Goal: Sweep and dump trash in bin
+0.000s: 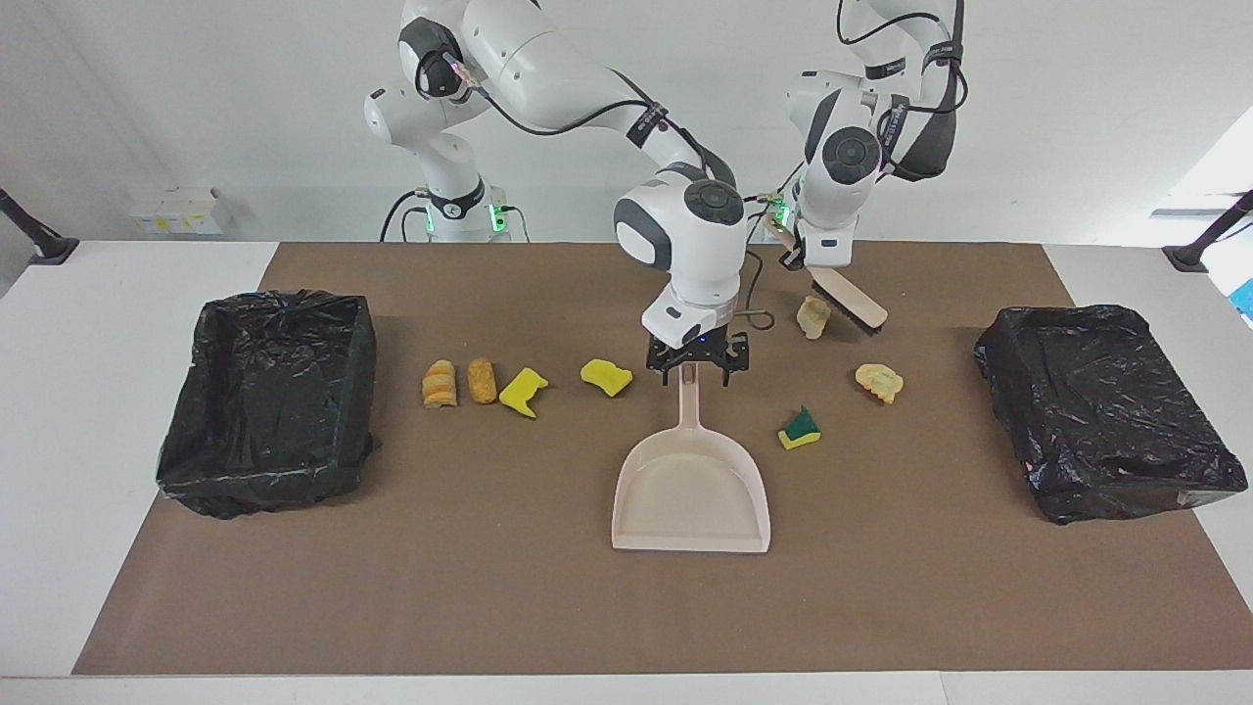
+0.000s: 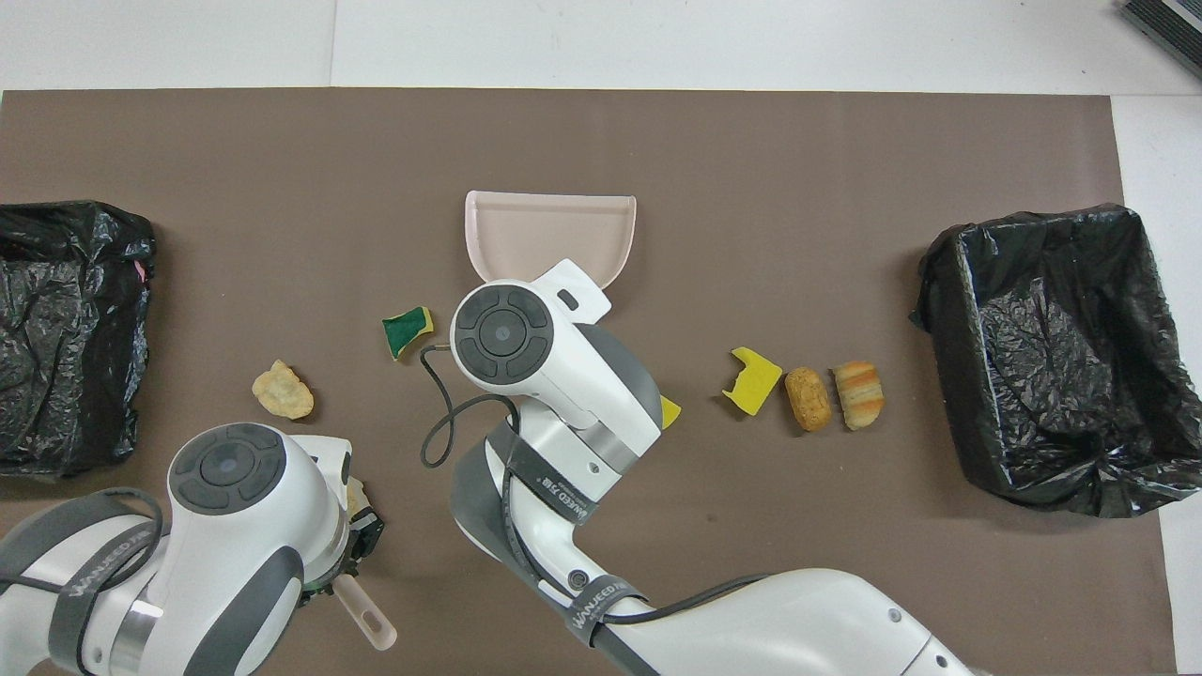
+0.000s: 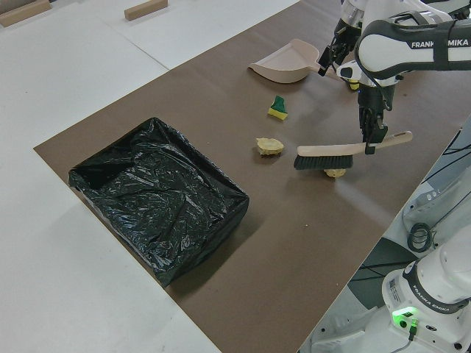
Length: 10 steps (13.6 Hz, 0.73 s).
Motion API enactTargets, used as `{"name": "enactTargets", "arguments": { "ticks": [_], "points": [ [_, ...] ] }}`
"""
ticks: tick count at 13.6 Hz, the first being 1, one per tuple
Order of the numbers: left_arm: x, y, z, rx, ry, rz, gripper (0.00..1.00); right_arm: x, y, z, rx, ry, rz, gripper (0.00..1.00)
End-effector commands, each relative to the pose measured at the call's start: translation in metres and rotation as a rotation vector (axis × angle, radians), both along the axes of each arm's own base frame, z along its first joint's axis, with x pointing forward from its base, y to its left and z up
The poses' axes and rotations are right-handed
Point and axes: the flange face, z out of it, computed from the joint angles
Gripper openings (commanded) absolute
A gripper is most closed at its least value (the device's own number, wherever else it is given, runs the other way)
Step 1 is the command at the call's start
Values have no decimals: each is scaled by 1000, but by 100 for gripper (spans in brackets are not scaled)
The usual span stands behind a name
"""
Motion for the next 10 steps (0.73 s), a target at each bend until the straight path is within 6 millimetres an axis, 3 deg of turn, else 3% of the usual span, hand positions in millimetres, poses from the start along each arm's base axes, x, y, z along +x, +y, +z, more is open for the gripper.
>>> {"name": "enactTargets", "arguments": {
  "ticks": [1, 3, 4, 6, 8, 9, 10],
  "points": [
    [-10, 0, -8, -8, 34, 146, 0, 9, -4, -4, 2, -38, -14, 89],
    [-13, -6, -27, -14, 43, 215, 0, 7, -6, -14, 4, -42, -1, 81],
    [-10, -7, -29, -32, 28, 235, 0, 6, -6, -15, 3, -40, 3, 72],
    [-2, -10, -32, -67, 11, 277, 0, 6, -8, -19, -5, -34, 13, 68],
    [11, -10, -33, -87, -24, 286, 0, 4, -9, -25, -11, -25, 21, 54],
    [21, -10, -31, -99, -46, 287, 0, 4, -11, -27, -17, -19, 29, 39],
    [38, -1, -32, -113, -67, 311, 0, 3, -12, -26, -27, -8, 29, 9]
  ]
}}
